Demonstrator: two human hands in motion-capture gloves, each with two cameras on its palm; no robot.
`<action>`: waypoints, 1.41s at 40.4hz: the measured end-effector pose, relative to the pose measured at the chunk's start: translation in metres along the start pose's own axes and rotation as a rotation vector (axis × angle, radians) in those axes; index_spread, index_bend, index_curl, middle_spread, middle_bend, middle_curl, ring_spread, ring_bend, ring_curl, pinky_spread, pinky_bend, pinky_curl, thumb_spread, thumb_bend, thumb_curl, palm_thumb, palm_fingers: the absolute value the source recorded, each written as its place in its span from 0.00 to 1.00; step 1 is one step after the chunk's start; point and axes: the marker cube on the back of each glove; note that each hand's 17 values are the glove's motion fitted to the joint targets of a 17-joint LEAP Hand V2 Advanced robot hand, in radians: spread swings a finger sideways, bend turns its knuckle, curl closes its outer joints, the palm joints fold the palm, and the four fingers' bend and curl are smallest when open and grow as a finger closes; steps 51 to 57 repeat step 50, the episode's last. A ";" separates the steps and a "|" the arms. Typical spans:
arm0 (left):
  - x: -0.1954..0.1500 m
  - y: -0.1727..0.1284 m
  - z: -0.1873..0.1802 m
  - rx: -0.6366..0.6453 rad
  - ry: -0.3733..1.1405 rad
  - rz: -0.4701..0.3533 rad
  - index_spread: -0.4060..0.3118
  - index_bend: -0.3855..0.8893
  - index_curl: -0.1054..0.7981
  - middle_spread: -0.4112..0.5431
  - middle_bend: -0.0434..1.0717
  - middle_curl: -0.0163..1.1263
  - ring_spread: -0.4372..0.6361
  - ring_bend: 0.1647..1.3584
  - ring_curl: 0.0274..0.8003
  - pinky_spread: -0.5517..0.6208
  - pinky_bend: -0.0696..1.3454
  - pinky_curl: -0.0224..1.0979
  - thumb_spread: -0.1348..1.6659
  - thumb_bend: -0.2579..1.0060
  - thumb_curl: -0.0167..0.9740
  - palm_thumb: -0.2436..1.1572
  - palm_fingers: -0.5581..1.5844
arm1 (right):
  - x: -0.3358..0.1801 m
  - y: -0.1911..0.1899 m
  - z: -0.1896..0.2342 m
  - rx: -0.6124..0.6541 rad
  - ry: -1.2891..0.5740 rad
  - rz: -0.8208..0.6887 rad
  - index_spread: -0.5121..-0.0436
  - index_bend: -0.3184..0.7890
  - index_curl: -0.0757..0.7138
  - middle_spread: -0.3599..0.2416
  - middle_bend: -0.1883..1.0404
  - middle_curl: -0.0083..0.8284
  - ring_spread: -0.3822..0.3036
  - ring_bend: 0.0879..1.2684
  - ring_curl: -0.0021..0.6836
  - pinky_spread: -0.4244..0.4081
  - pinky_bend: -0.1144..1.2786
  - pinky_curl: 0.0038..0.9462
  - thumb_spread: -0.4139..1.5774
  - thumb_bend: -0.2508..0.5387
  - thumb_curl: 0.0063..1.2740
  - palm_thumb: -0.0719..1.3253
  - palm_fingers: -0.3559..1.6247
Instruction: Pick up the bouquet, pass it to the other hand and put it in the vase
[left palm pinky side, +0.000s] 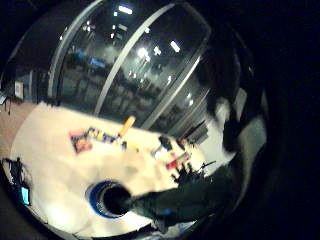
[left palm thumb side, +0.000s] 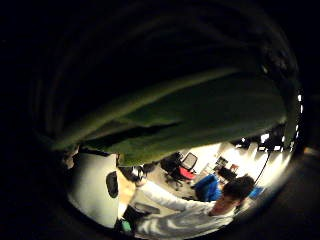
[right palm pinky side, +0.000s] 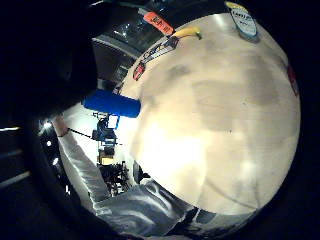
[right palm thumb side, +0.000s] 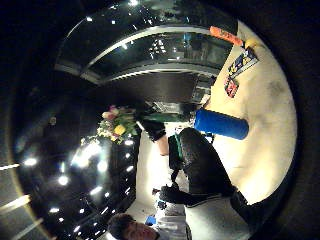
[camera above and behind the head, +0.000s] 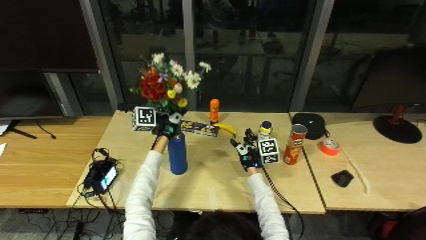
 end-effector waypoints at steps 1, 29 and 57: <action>-0.020 0.016 0.002 -0.101 -0.033 -0.060 0.15 0.46 0.76 0.11 0.63 0.51 0.06 0.51 0.57 0.13 0.51 0.44 0.27 0.16 0.82 0.80 0.85 | -0.001 -0.003 -0.001 0.057 0.066 0.070 0.23 0.38 0.32 0.53 0.29 0.40 0.72 0.34 0.45 0.84 0.62 0.39 0.74 0.29 0.33 0.43 0.15; -0.125 0.129 -0.011 -0.226 0.072 -0.083 0.71 0.36 0.35 0.80 0.26 0.33 0.83 0.29 0.33 0.89 0.26 0.29 0.56 0.18 0.46 0.47 0.21 | 0.057 -0.001 -0.008 0.115 0.333 0.227 0.27 0.42 0.34 0.59 0.30 0.37 0.72 0.32 0.43 0.83 0.56 0.36 0.75 0.29 0.32 0.45 0.18; -0.155 0.138 -0.008 -0.048 0.025 -0.142 0.72 0.39 0.31 0.79 0.28 0.34 0.84 0.31 0.33 0.87 0.24 0.30 0.58 0.18 0.40 0.51 0.23 | 0.070 -0.014 0.014 0.078 0.277 0.278 0.28 0.42 0.38 0.60 0.31 0.38 0.69 0.31 0.42 0.83 0.50 0.34 0.76 0.29 0.32 0.47 0.21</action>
